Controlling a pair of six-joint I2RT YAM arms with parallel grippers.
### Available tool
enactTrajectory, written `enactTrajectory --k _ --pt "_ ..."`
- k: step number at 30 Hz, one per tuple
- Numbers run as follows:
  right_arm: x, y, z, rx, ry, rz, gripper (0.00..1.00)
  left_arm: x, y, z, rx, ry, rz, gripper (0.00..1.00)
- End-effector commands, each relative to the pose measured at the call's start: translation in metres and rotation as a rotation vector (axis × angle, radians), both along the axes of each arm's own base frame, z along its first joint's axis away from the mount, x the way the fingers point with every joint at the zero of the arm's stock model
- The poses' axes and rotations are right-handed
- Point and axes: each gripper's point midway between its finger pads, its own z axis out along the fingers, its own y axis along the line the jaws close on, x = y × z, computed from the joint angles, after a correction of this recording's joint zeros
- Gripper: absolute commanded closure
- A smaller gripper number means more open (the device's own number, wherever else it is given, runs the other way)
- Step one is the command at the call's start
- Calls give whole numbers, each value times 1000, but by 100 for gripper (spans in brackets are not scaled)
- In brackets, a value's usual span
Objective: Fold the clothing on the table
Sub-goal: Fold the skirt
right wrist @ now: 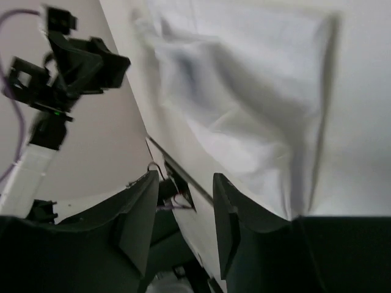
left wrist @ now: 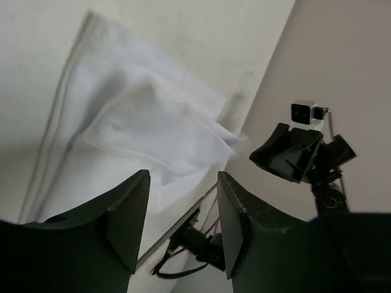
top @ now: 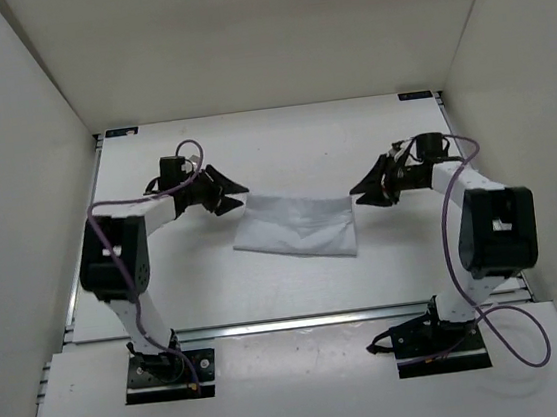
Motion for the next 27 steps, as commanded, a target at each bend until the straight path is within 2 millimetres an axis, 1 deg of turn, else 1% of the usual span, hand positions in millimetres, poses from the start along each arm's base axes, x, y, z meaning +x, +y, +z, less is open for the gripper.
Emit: enactTrajectory --k 1,2,3,4,5,6,7,8,9,10,11,12,13,14,15,16,17,18,19,20,21,22,23,24,25,27 --pt "64 -23 26 42 -164 -90 61 52 -15 46 -274 -119 13 39" --pt "70 -29 19 13 -162 -114 55 64 -12 58 -318 -157 28 39" --pt "71 -31 14 -10 -153 -117 54 70 -9 57 -330 -151 36 40" --pt "72 -34 9 -57 -150 -117 53 67 -8 54 -332 -135 29 40" --pt "71 -35 3 -98 -148 -120 50 68 -1 51 -310 -151 35 42" --pt "65 -34 -8 -170 -132 -101 46 62 4 41 -268 -148 42 43" --pt "57 -34 -20 -211 -115 -77 45 55 11 33 -240 -113 63 42" --pt "52 -34 -28 -260 -98 -70 44 50 17 29 -203 -119 66 41" --pt "48 -34 -37 -299 -91 -58 43 42 19 19 -168 -123 54 41" --pt "39 -33 -51 -329 -68 -34 44 35 22 8 -125 -110 51 41" --pt "32 -33 -57 -341 -45 -22 43 26 23 1 -97 -73 39 41" --pt "26 -32 -66 -375 -19 -4 43 18 29 -12 -18 -47 28 42" --pt "22 -33 -73 -425 -13 10 43 17 29 -16 51 -83 -15 42" --pt "15 -36 -80 -448 13 11 44 11 38 -31 140 -32 -2 42" --pt "12 -32 -86 -498 11 32 44 7 41 -39 245 -40 -36 43" --pt "9 -34 -92 -536 24 34 45 8 45 -47 322 -51 -52 44" --pt "4 -34 -97 -557 38 45 45 3 38 -50 351 -42 -85 43" --pt "0 -35 -104 -588 55 53 46 -2 39 -57 389 -36 -108 44" --pt "-4 -36 -109 -625 75 58 47 -2 36 -57 409 -45 -126 45" --pt "-2 -35 -107 -643 72 57 47 -7 33 -64 462 -30 -147 47" --pt "-4 -32 -110 -683 76 68 48 -11 38 -71 516 -21 -155 49" --pt "-7 -32 -115 -721 96 76 49 -9 41 -73 576 -33 -152 49" --pt "-6 -31 -114 -744 96 80 50 -14 36 -76 603 -37 -180 49" --pt "-10 -29 -119 -796 110 108 51 -15 42 -79 641 -28 -169 50" --pt "-12 -35 -125 -860 133 101 53 -17 42 -83 676 -29 -180 51" --pt "-14 -36 -128 -950 166 128 58 -22 44 -91 725 -1 -195 52"
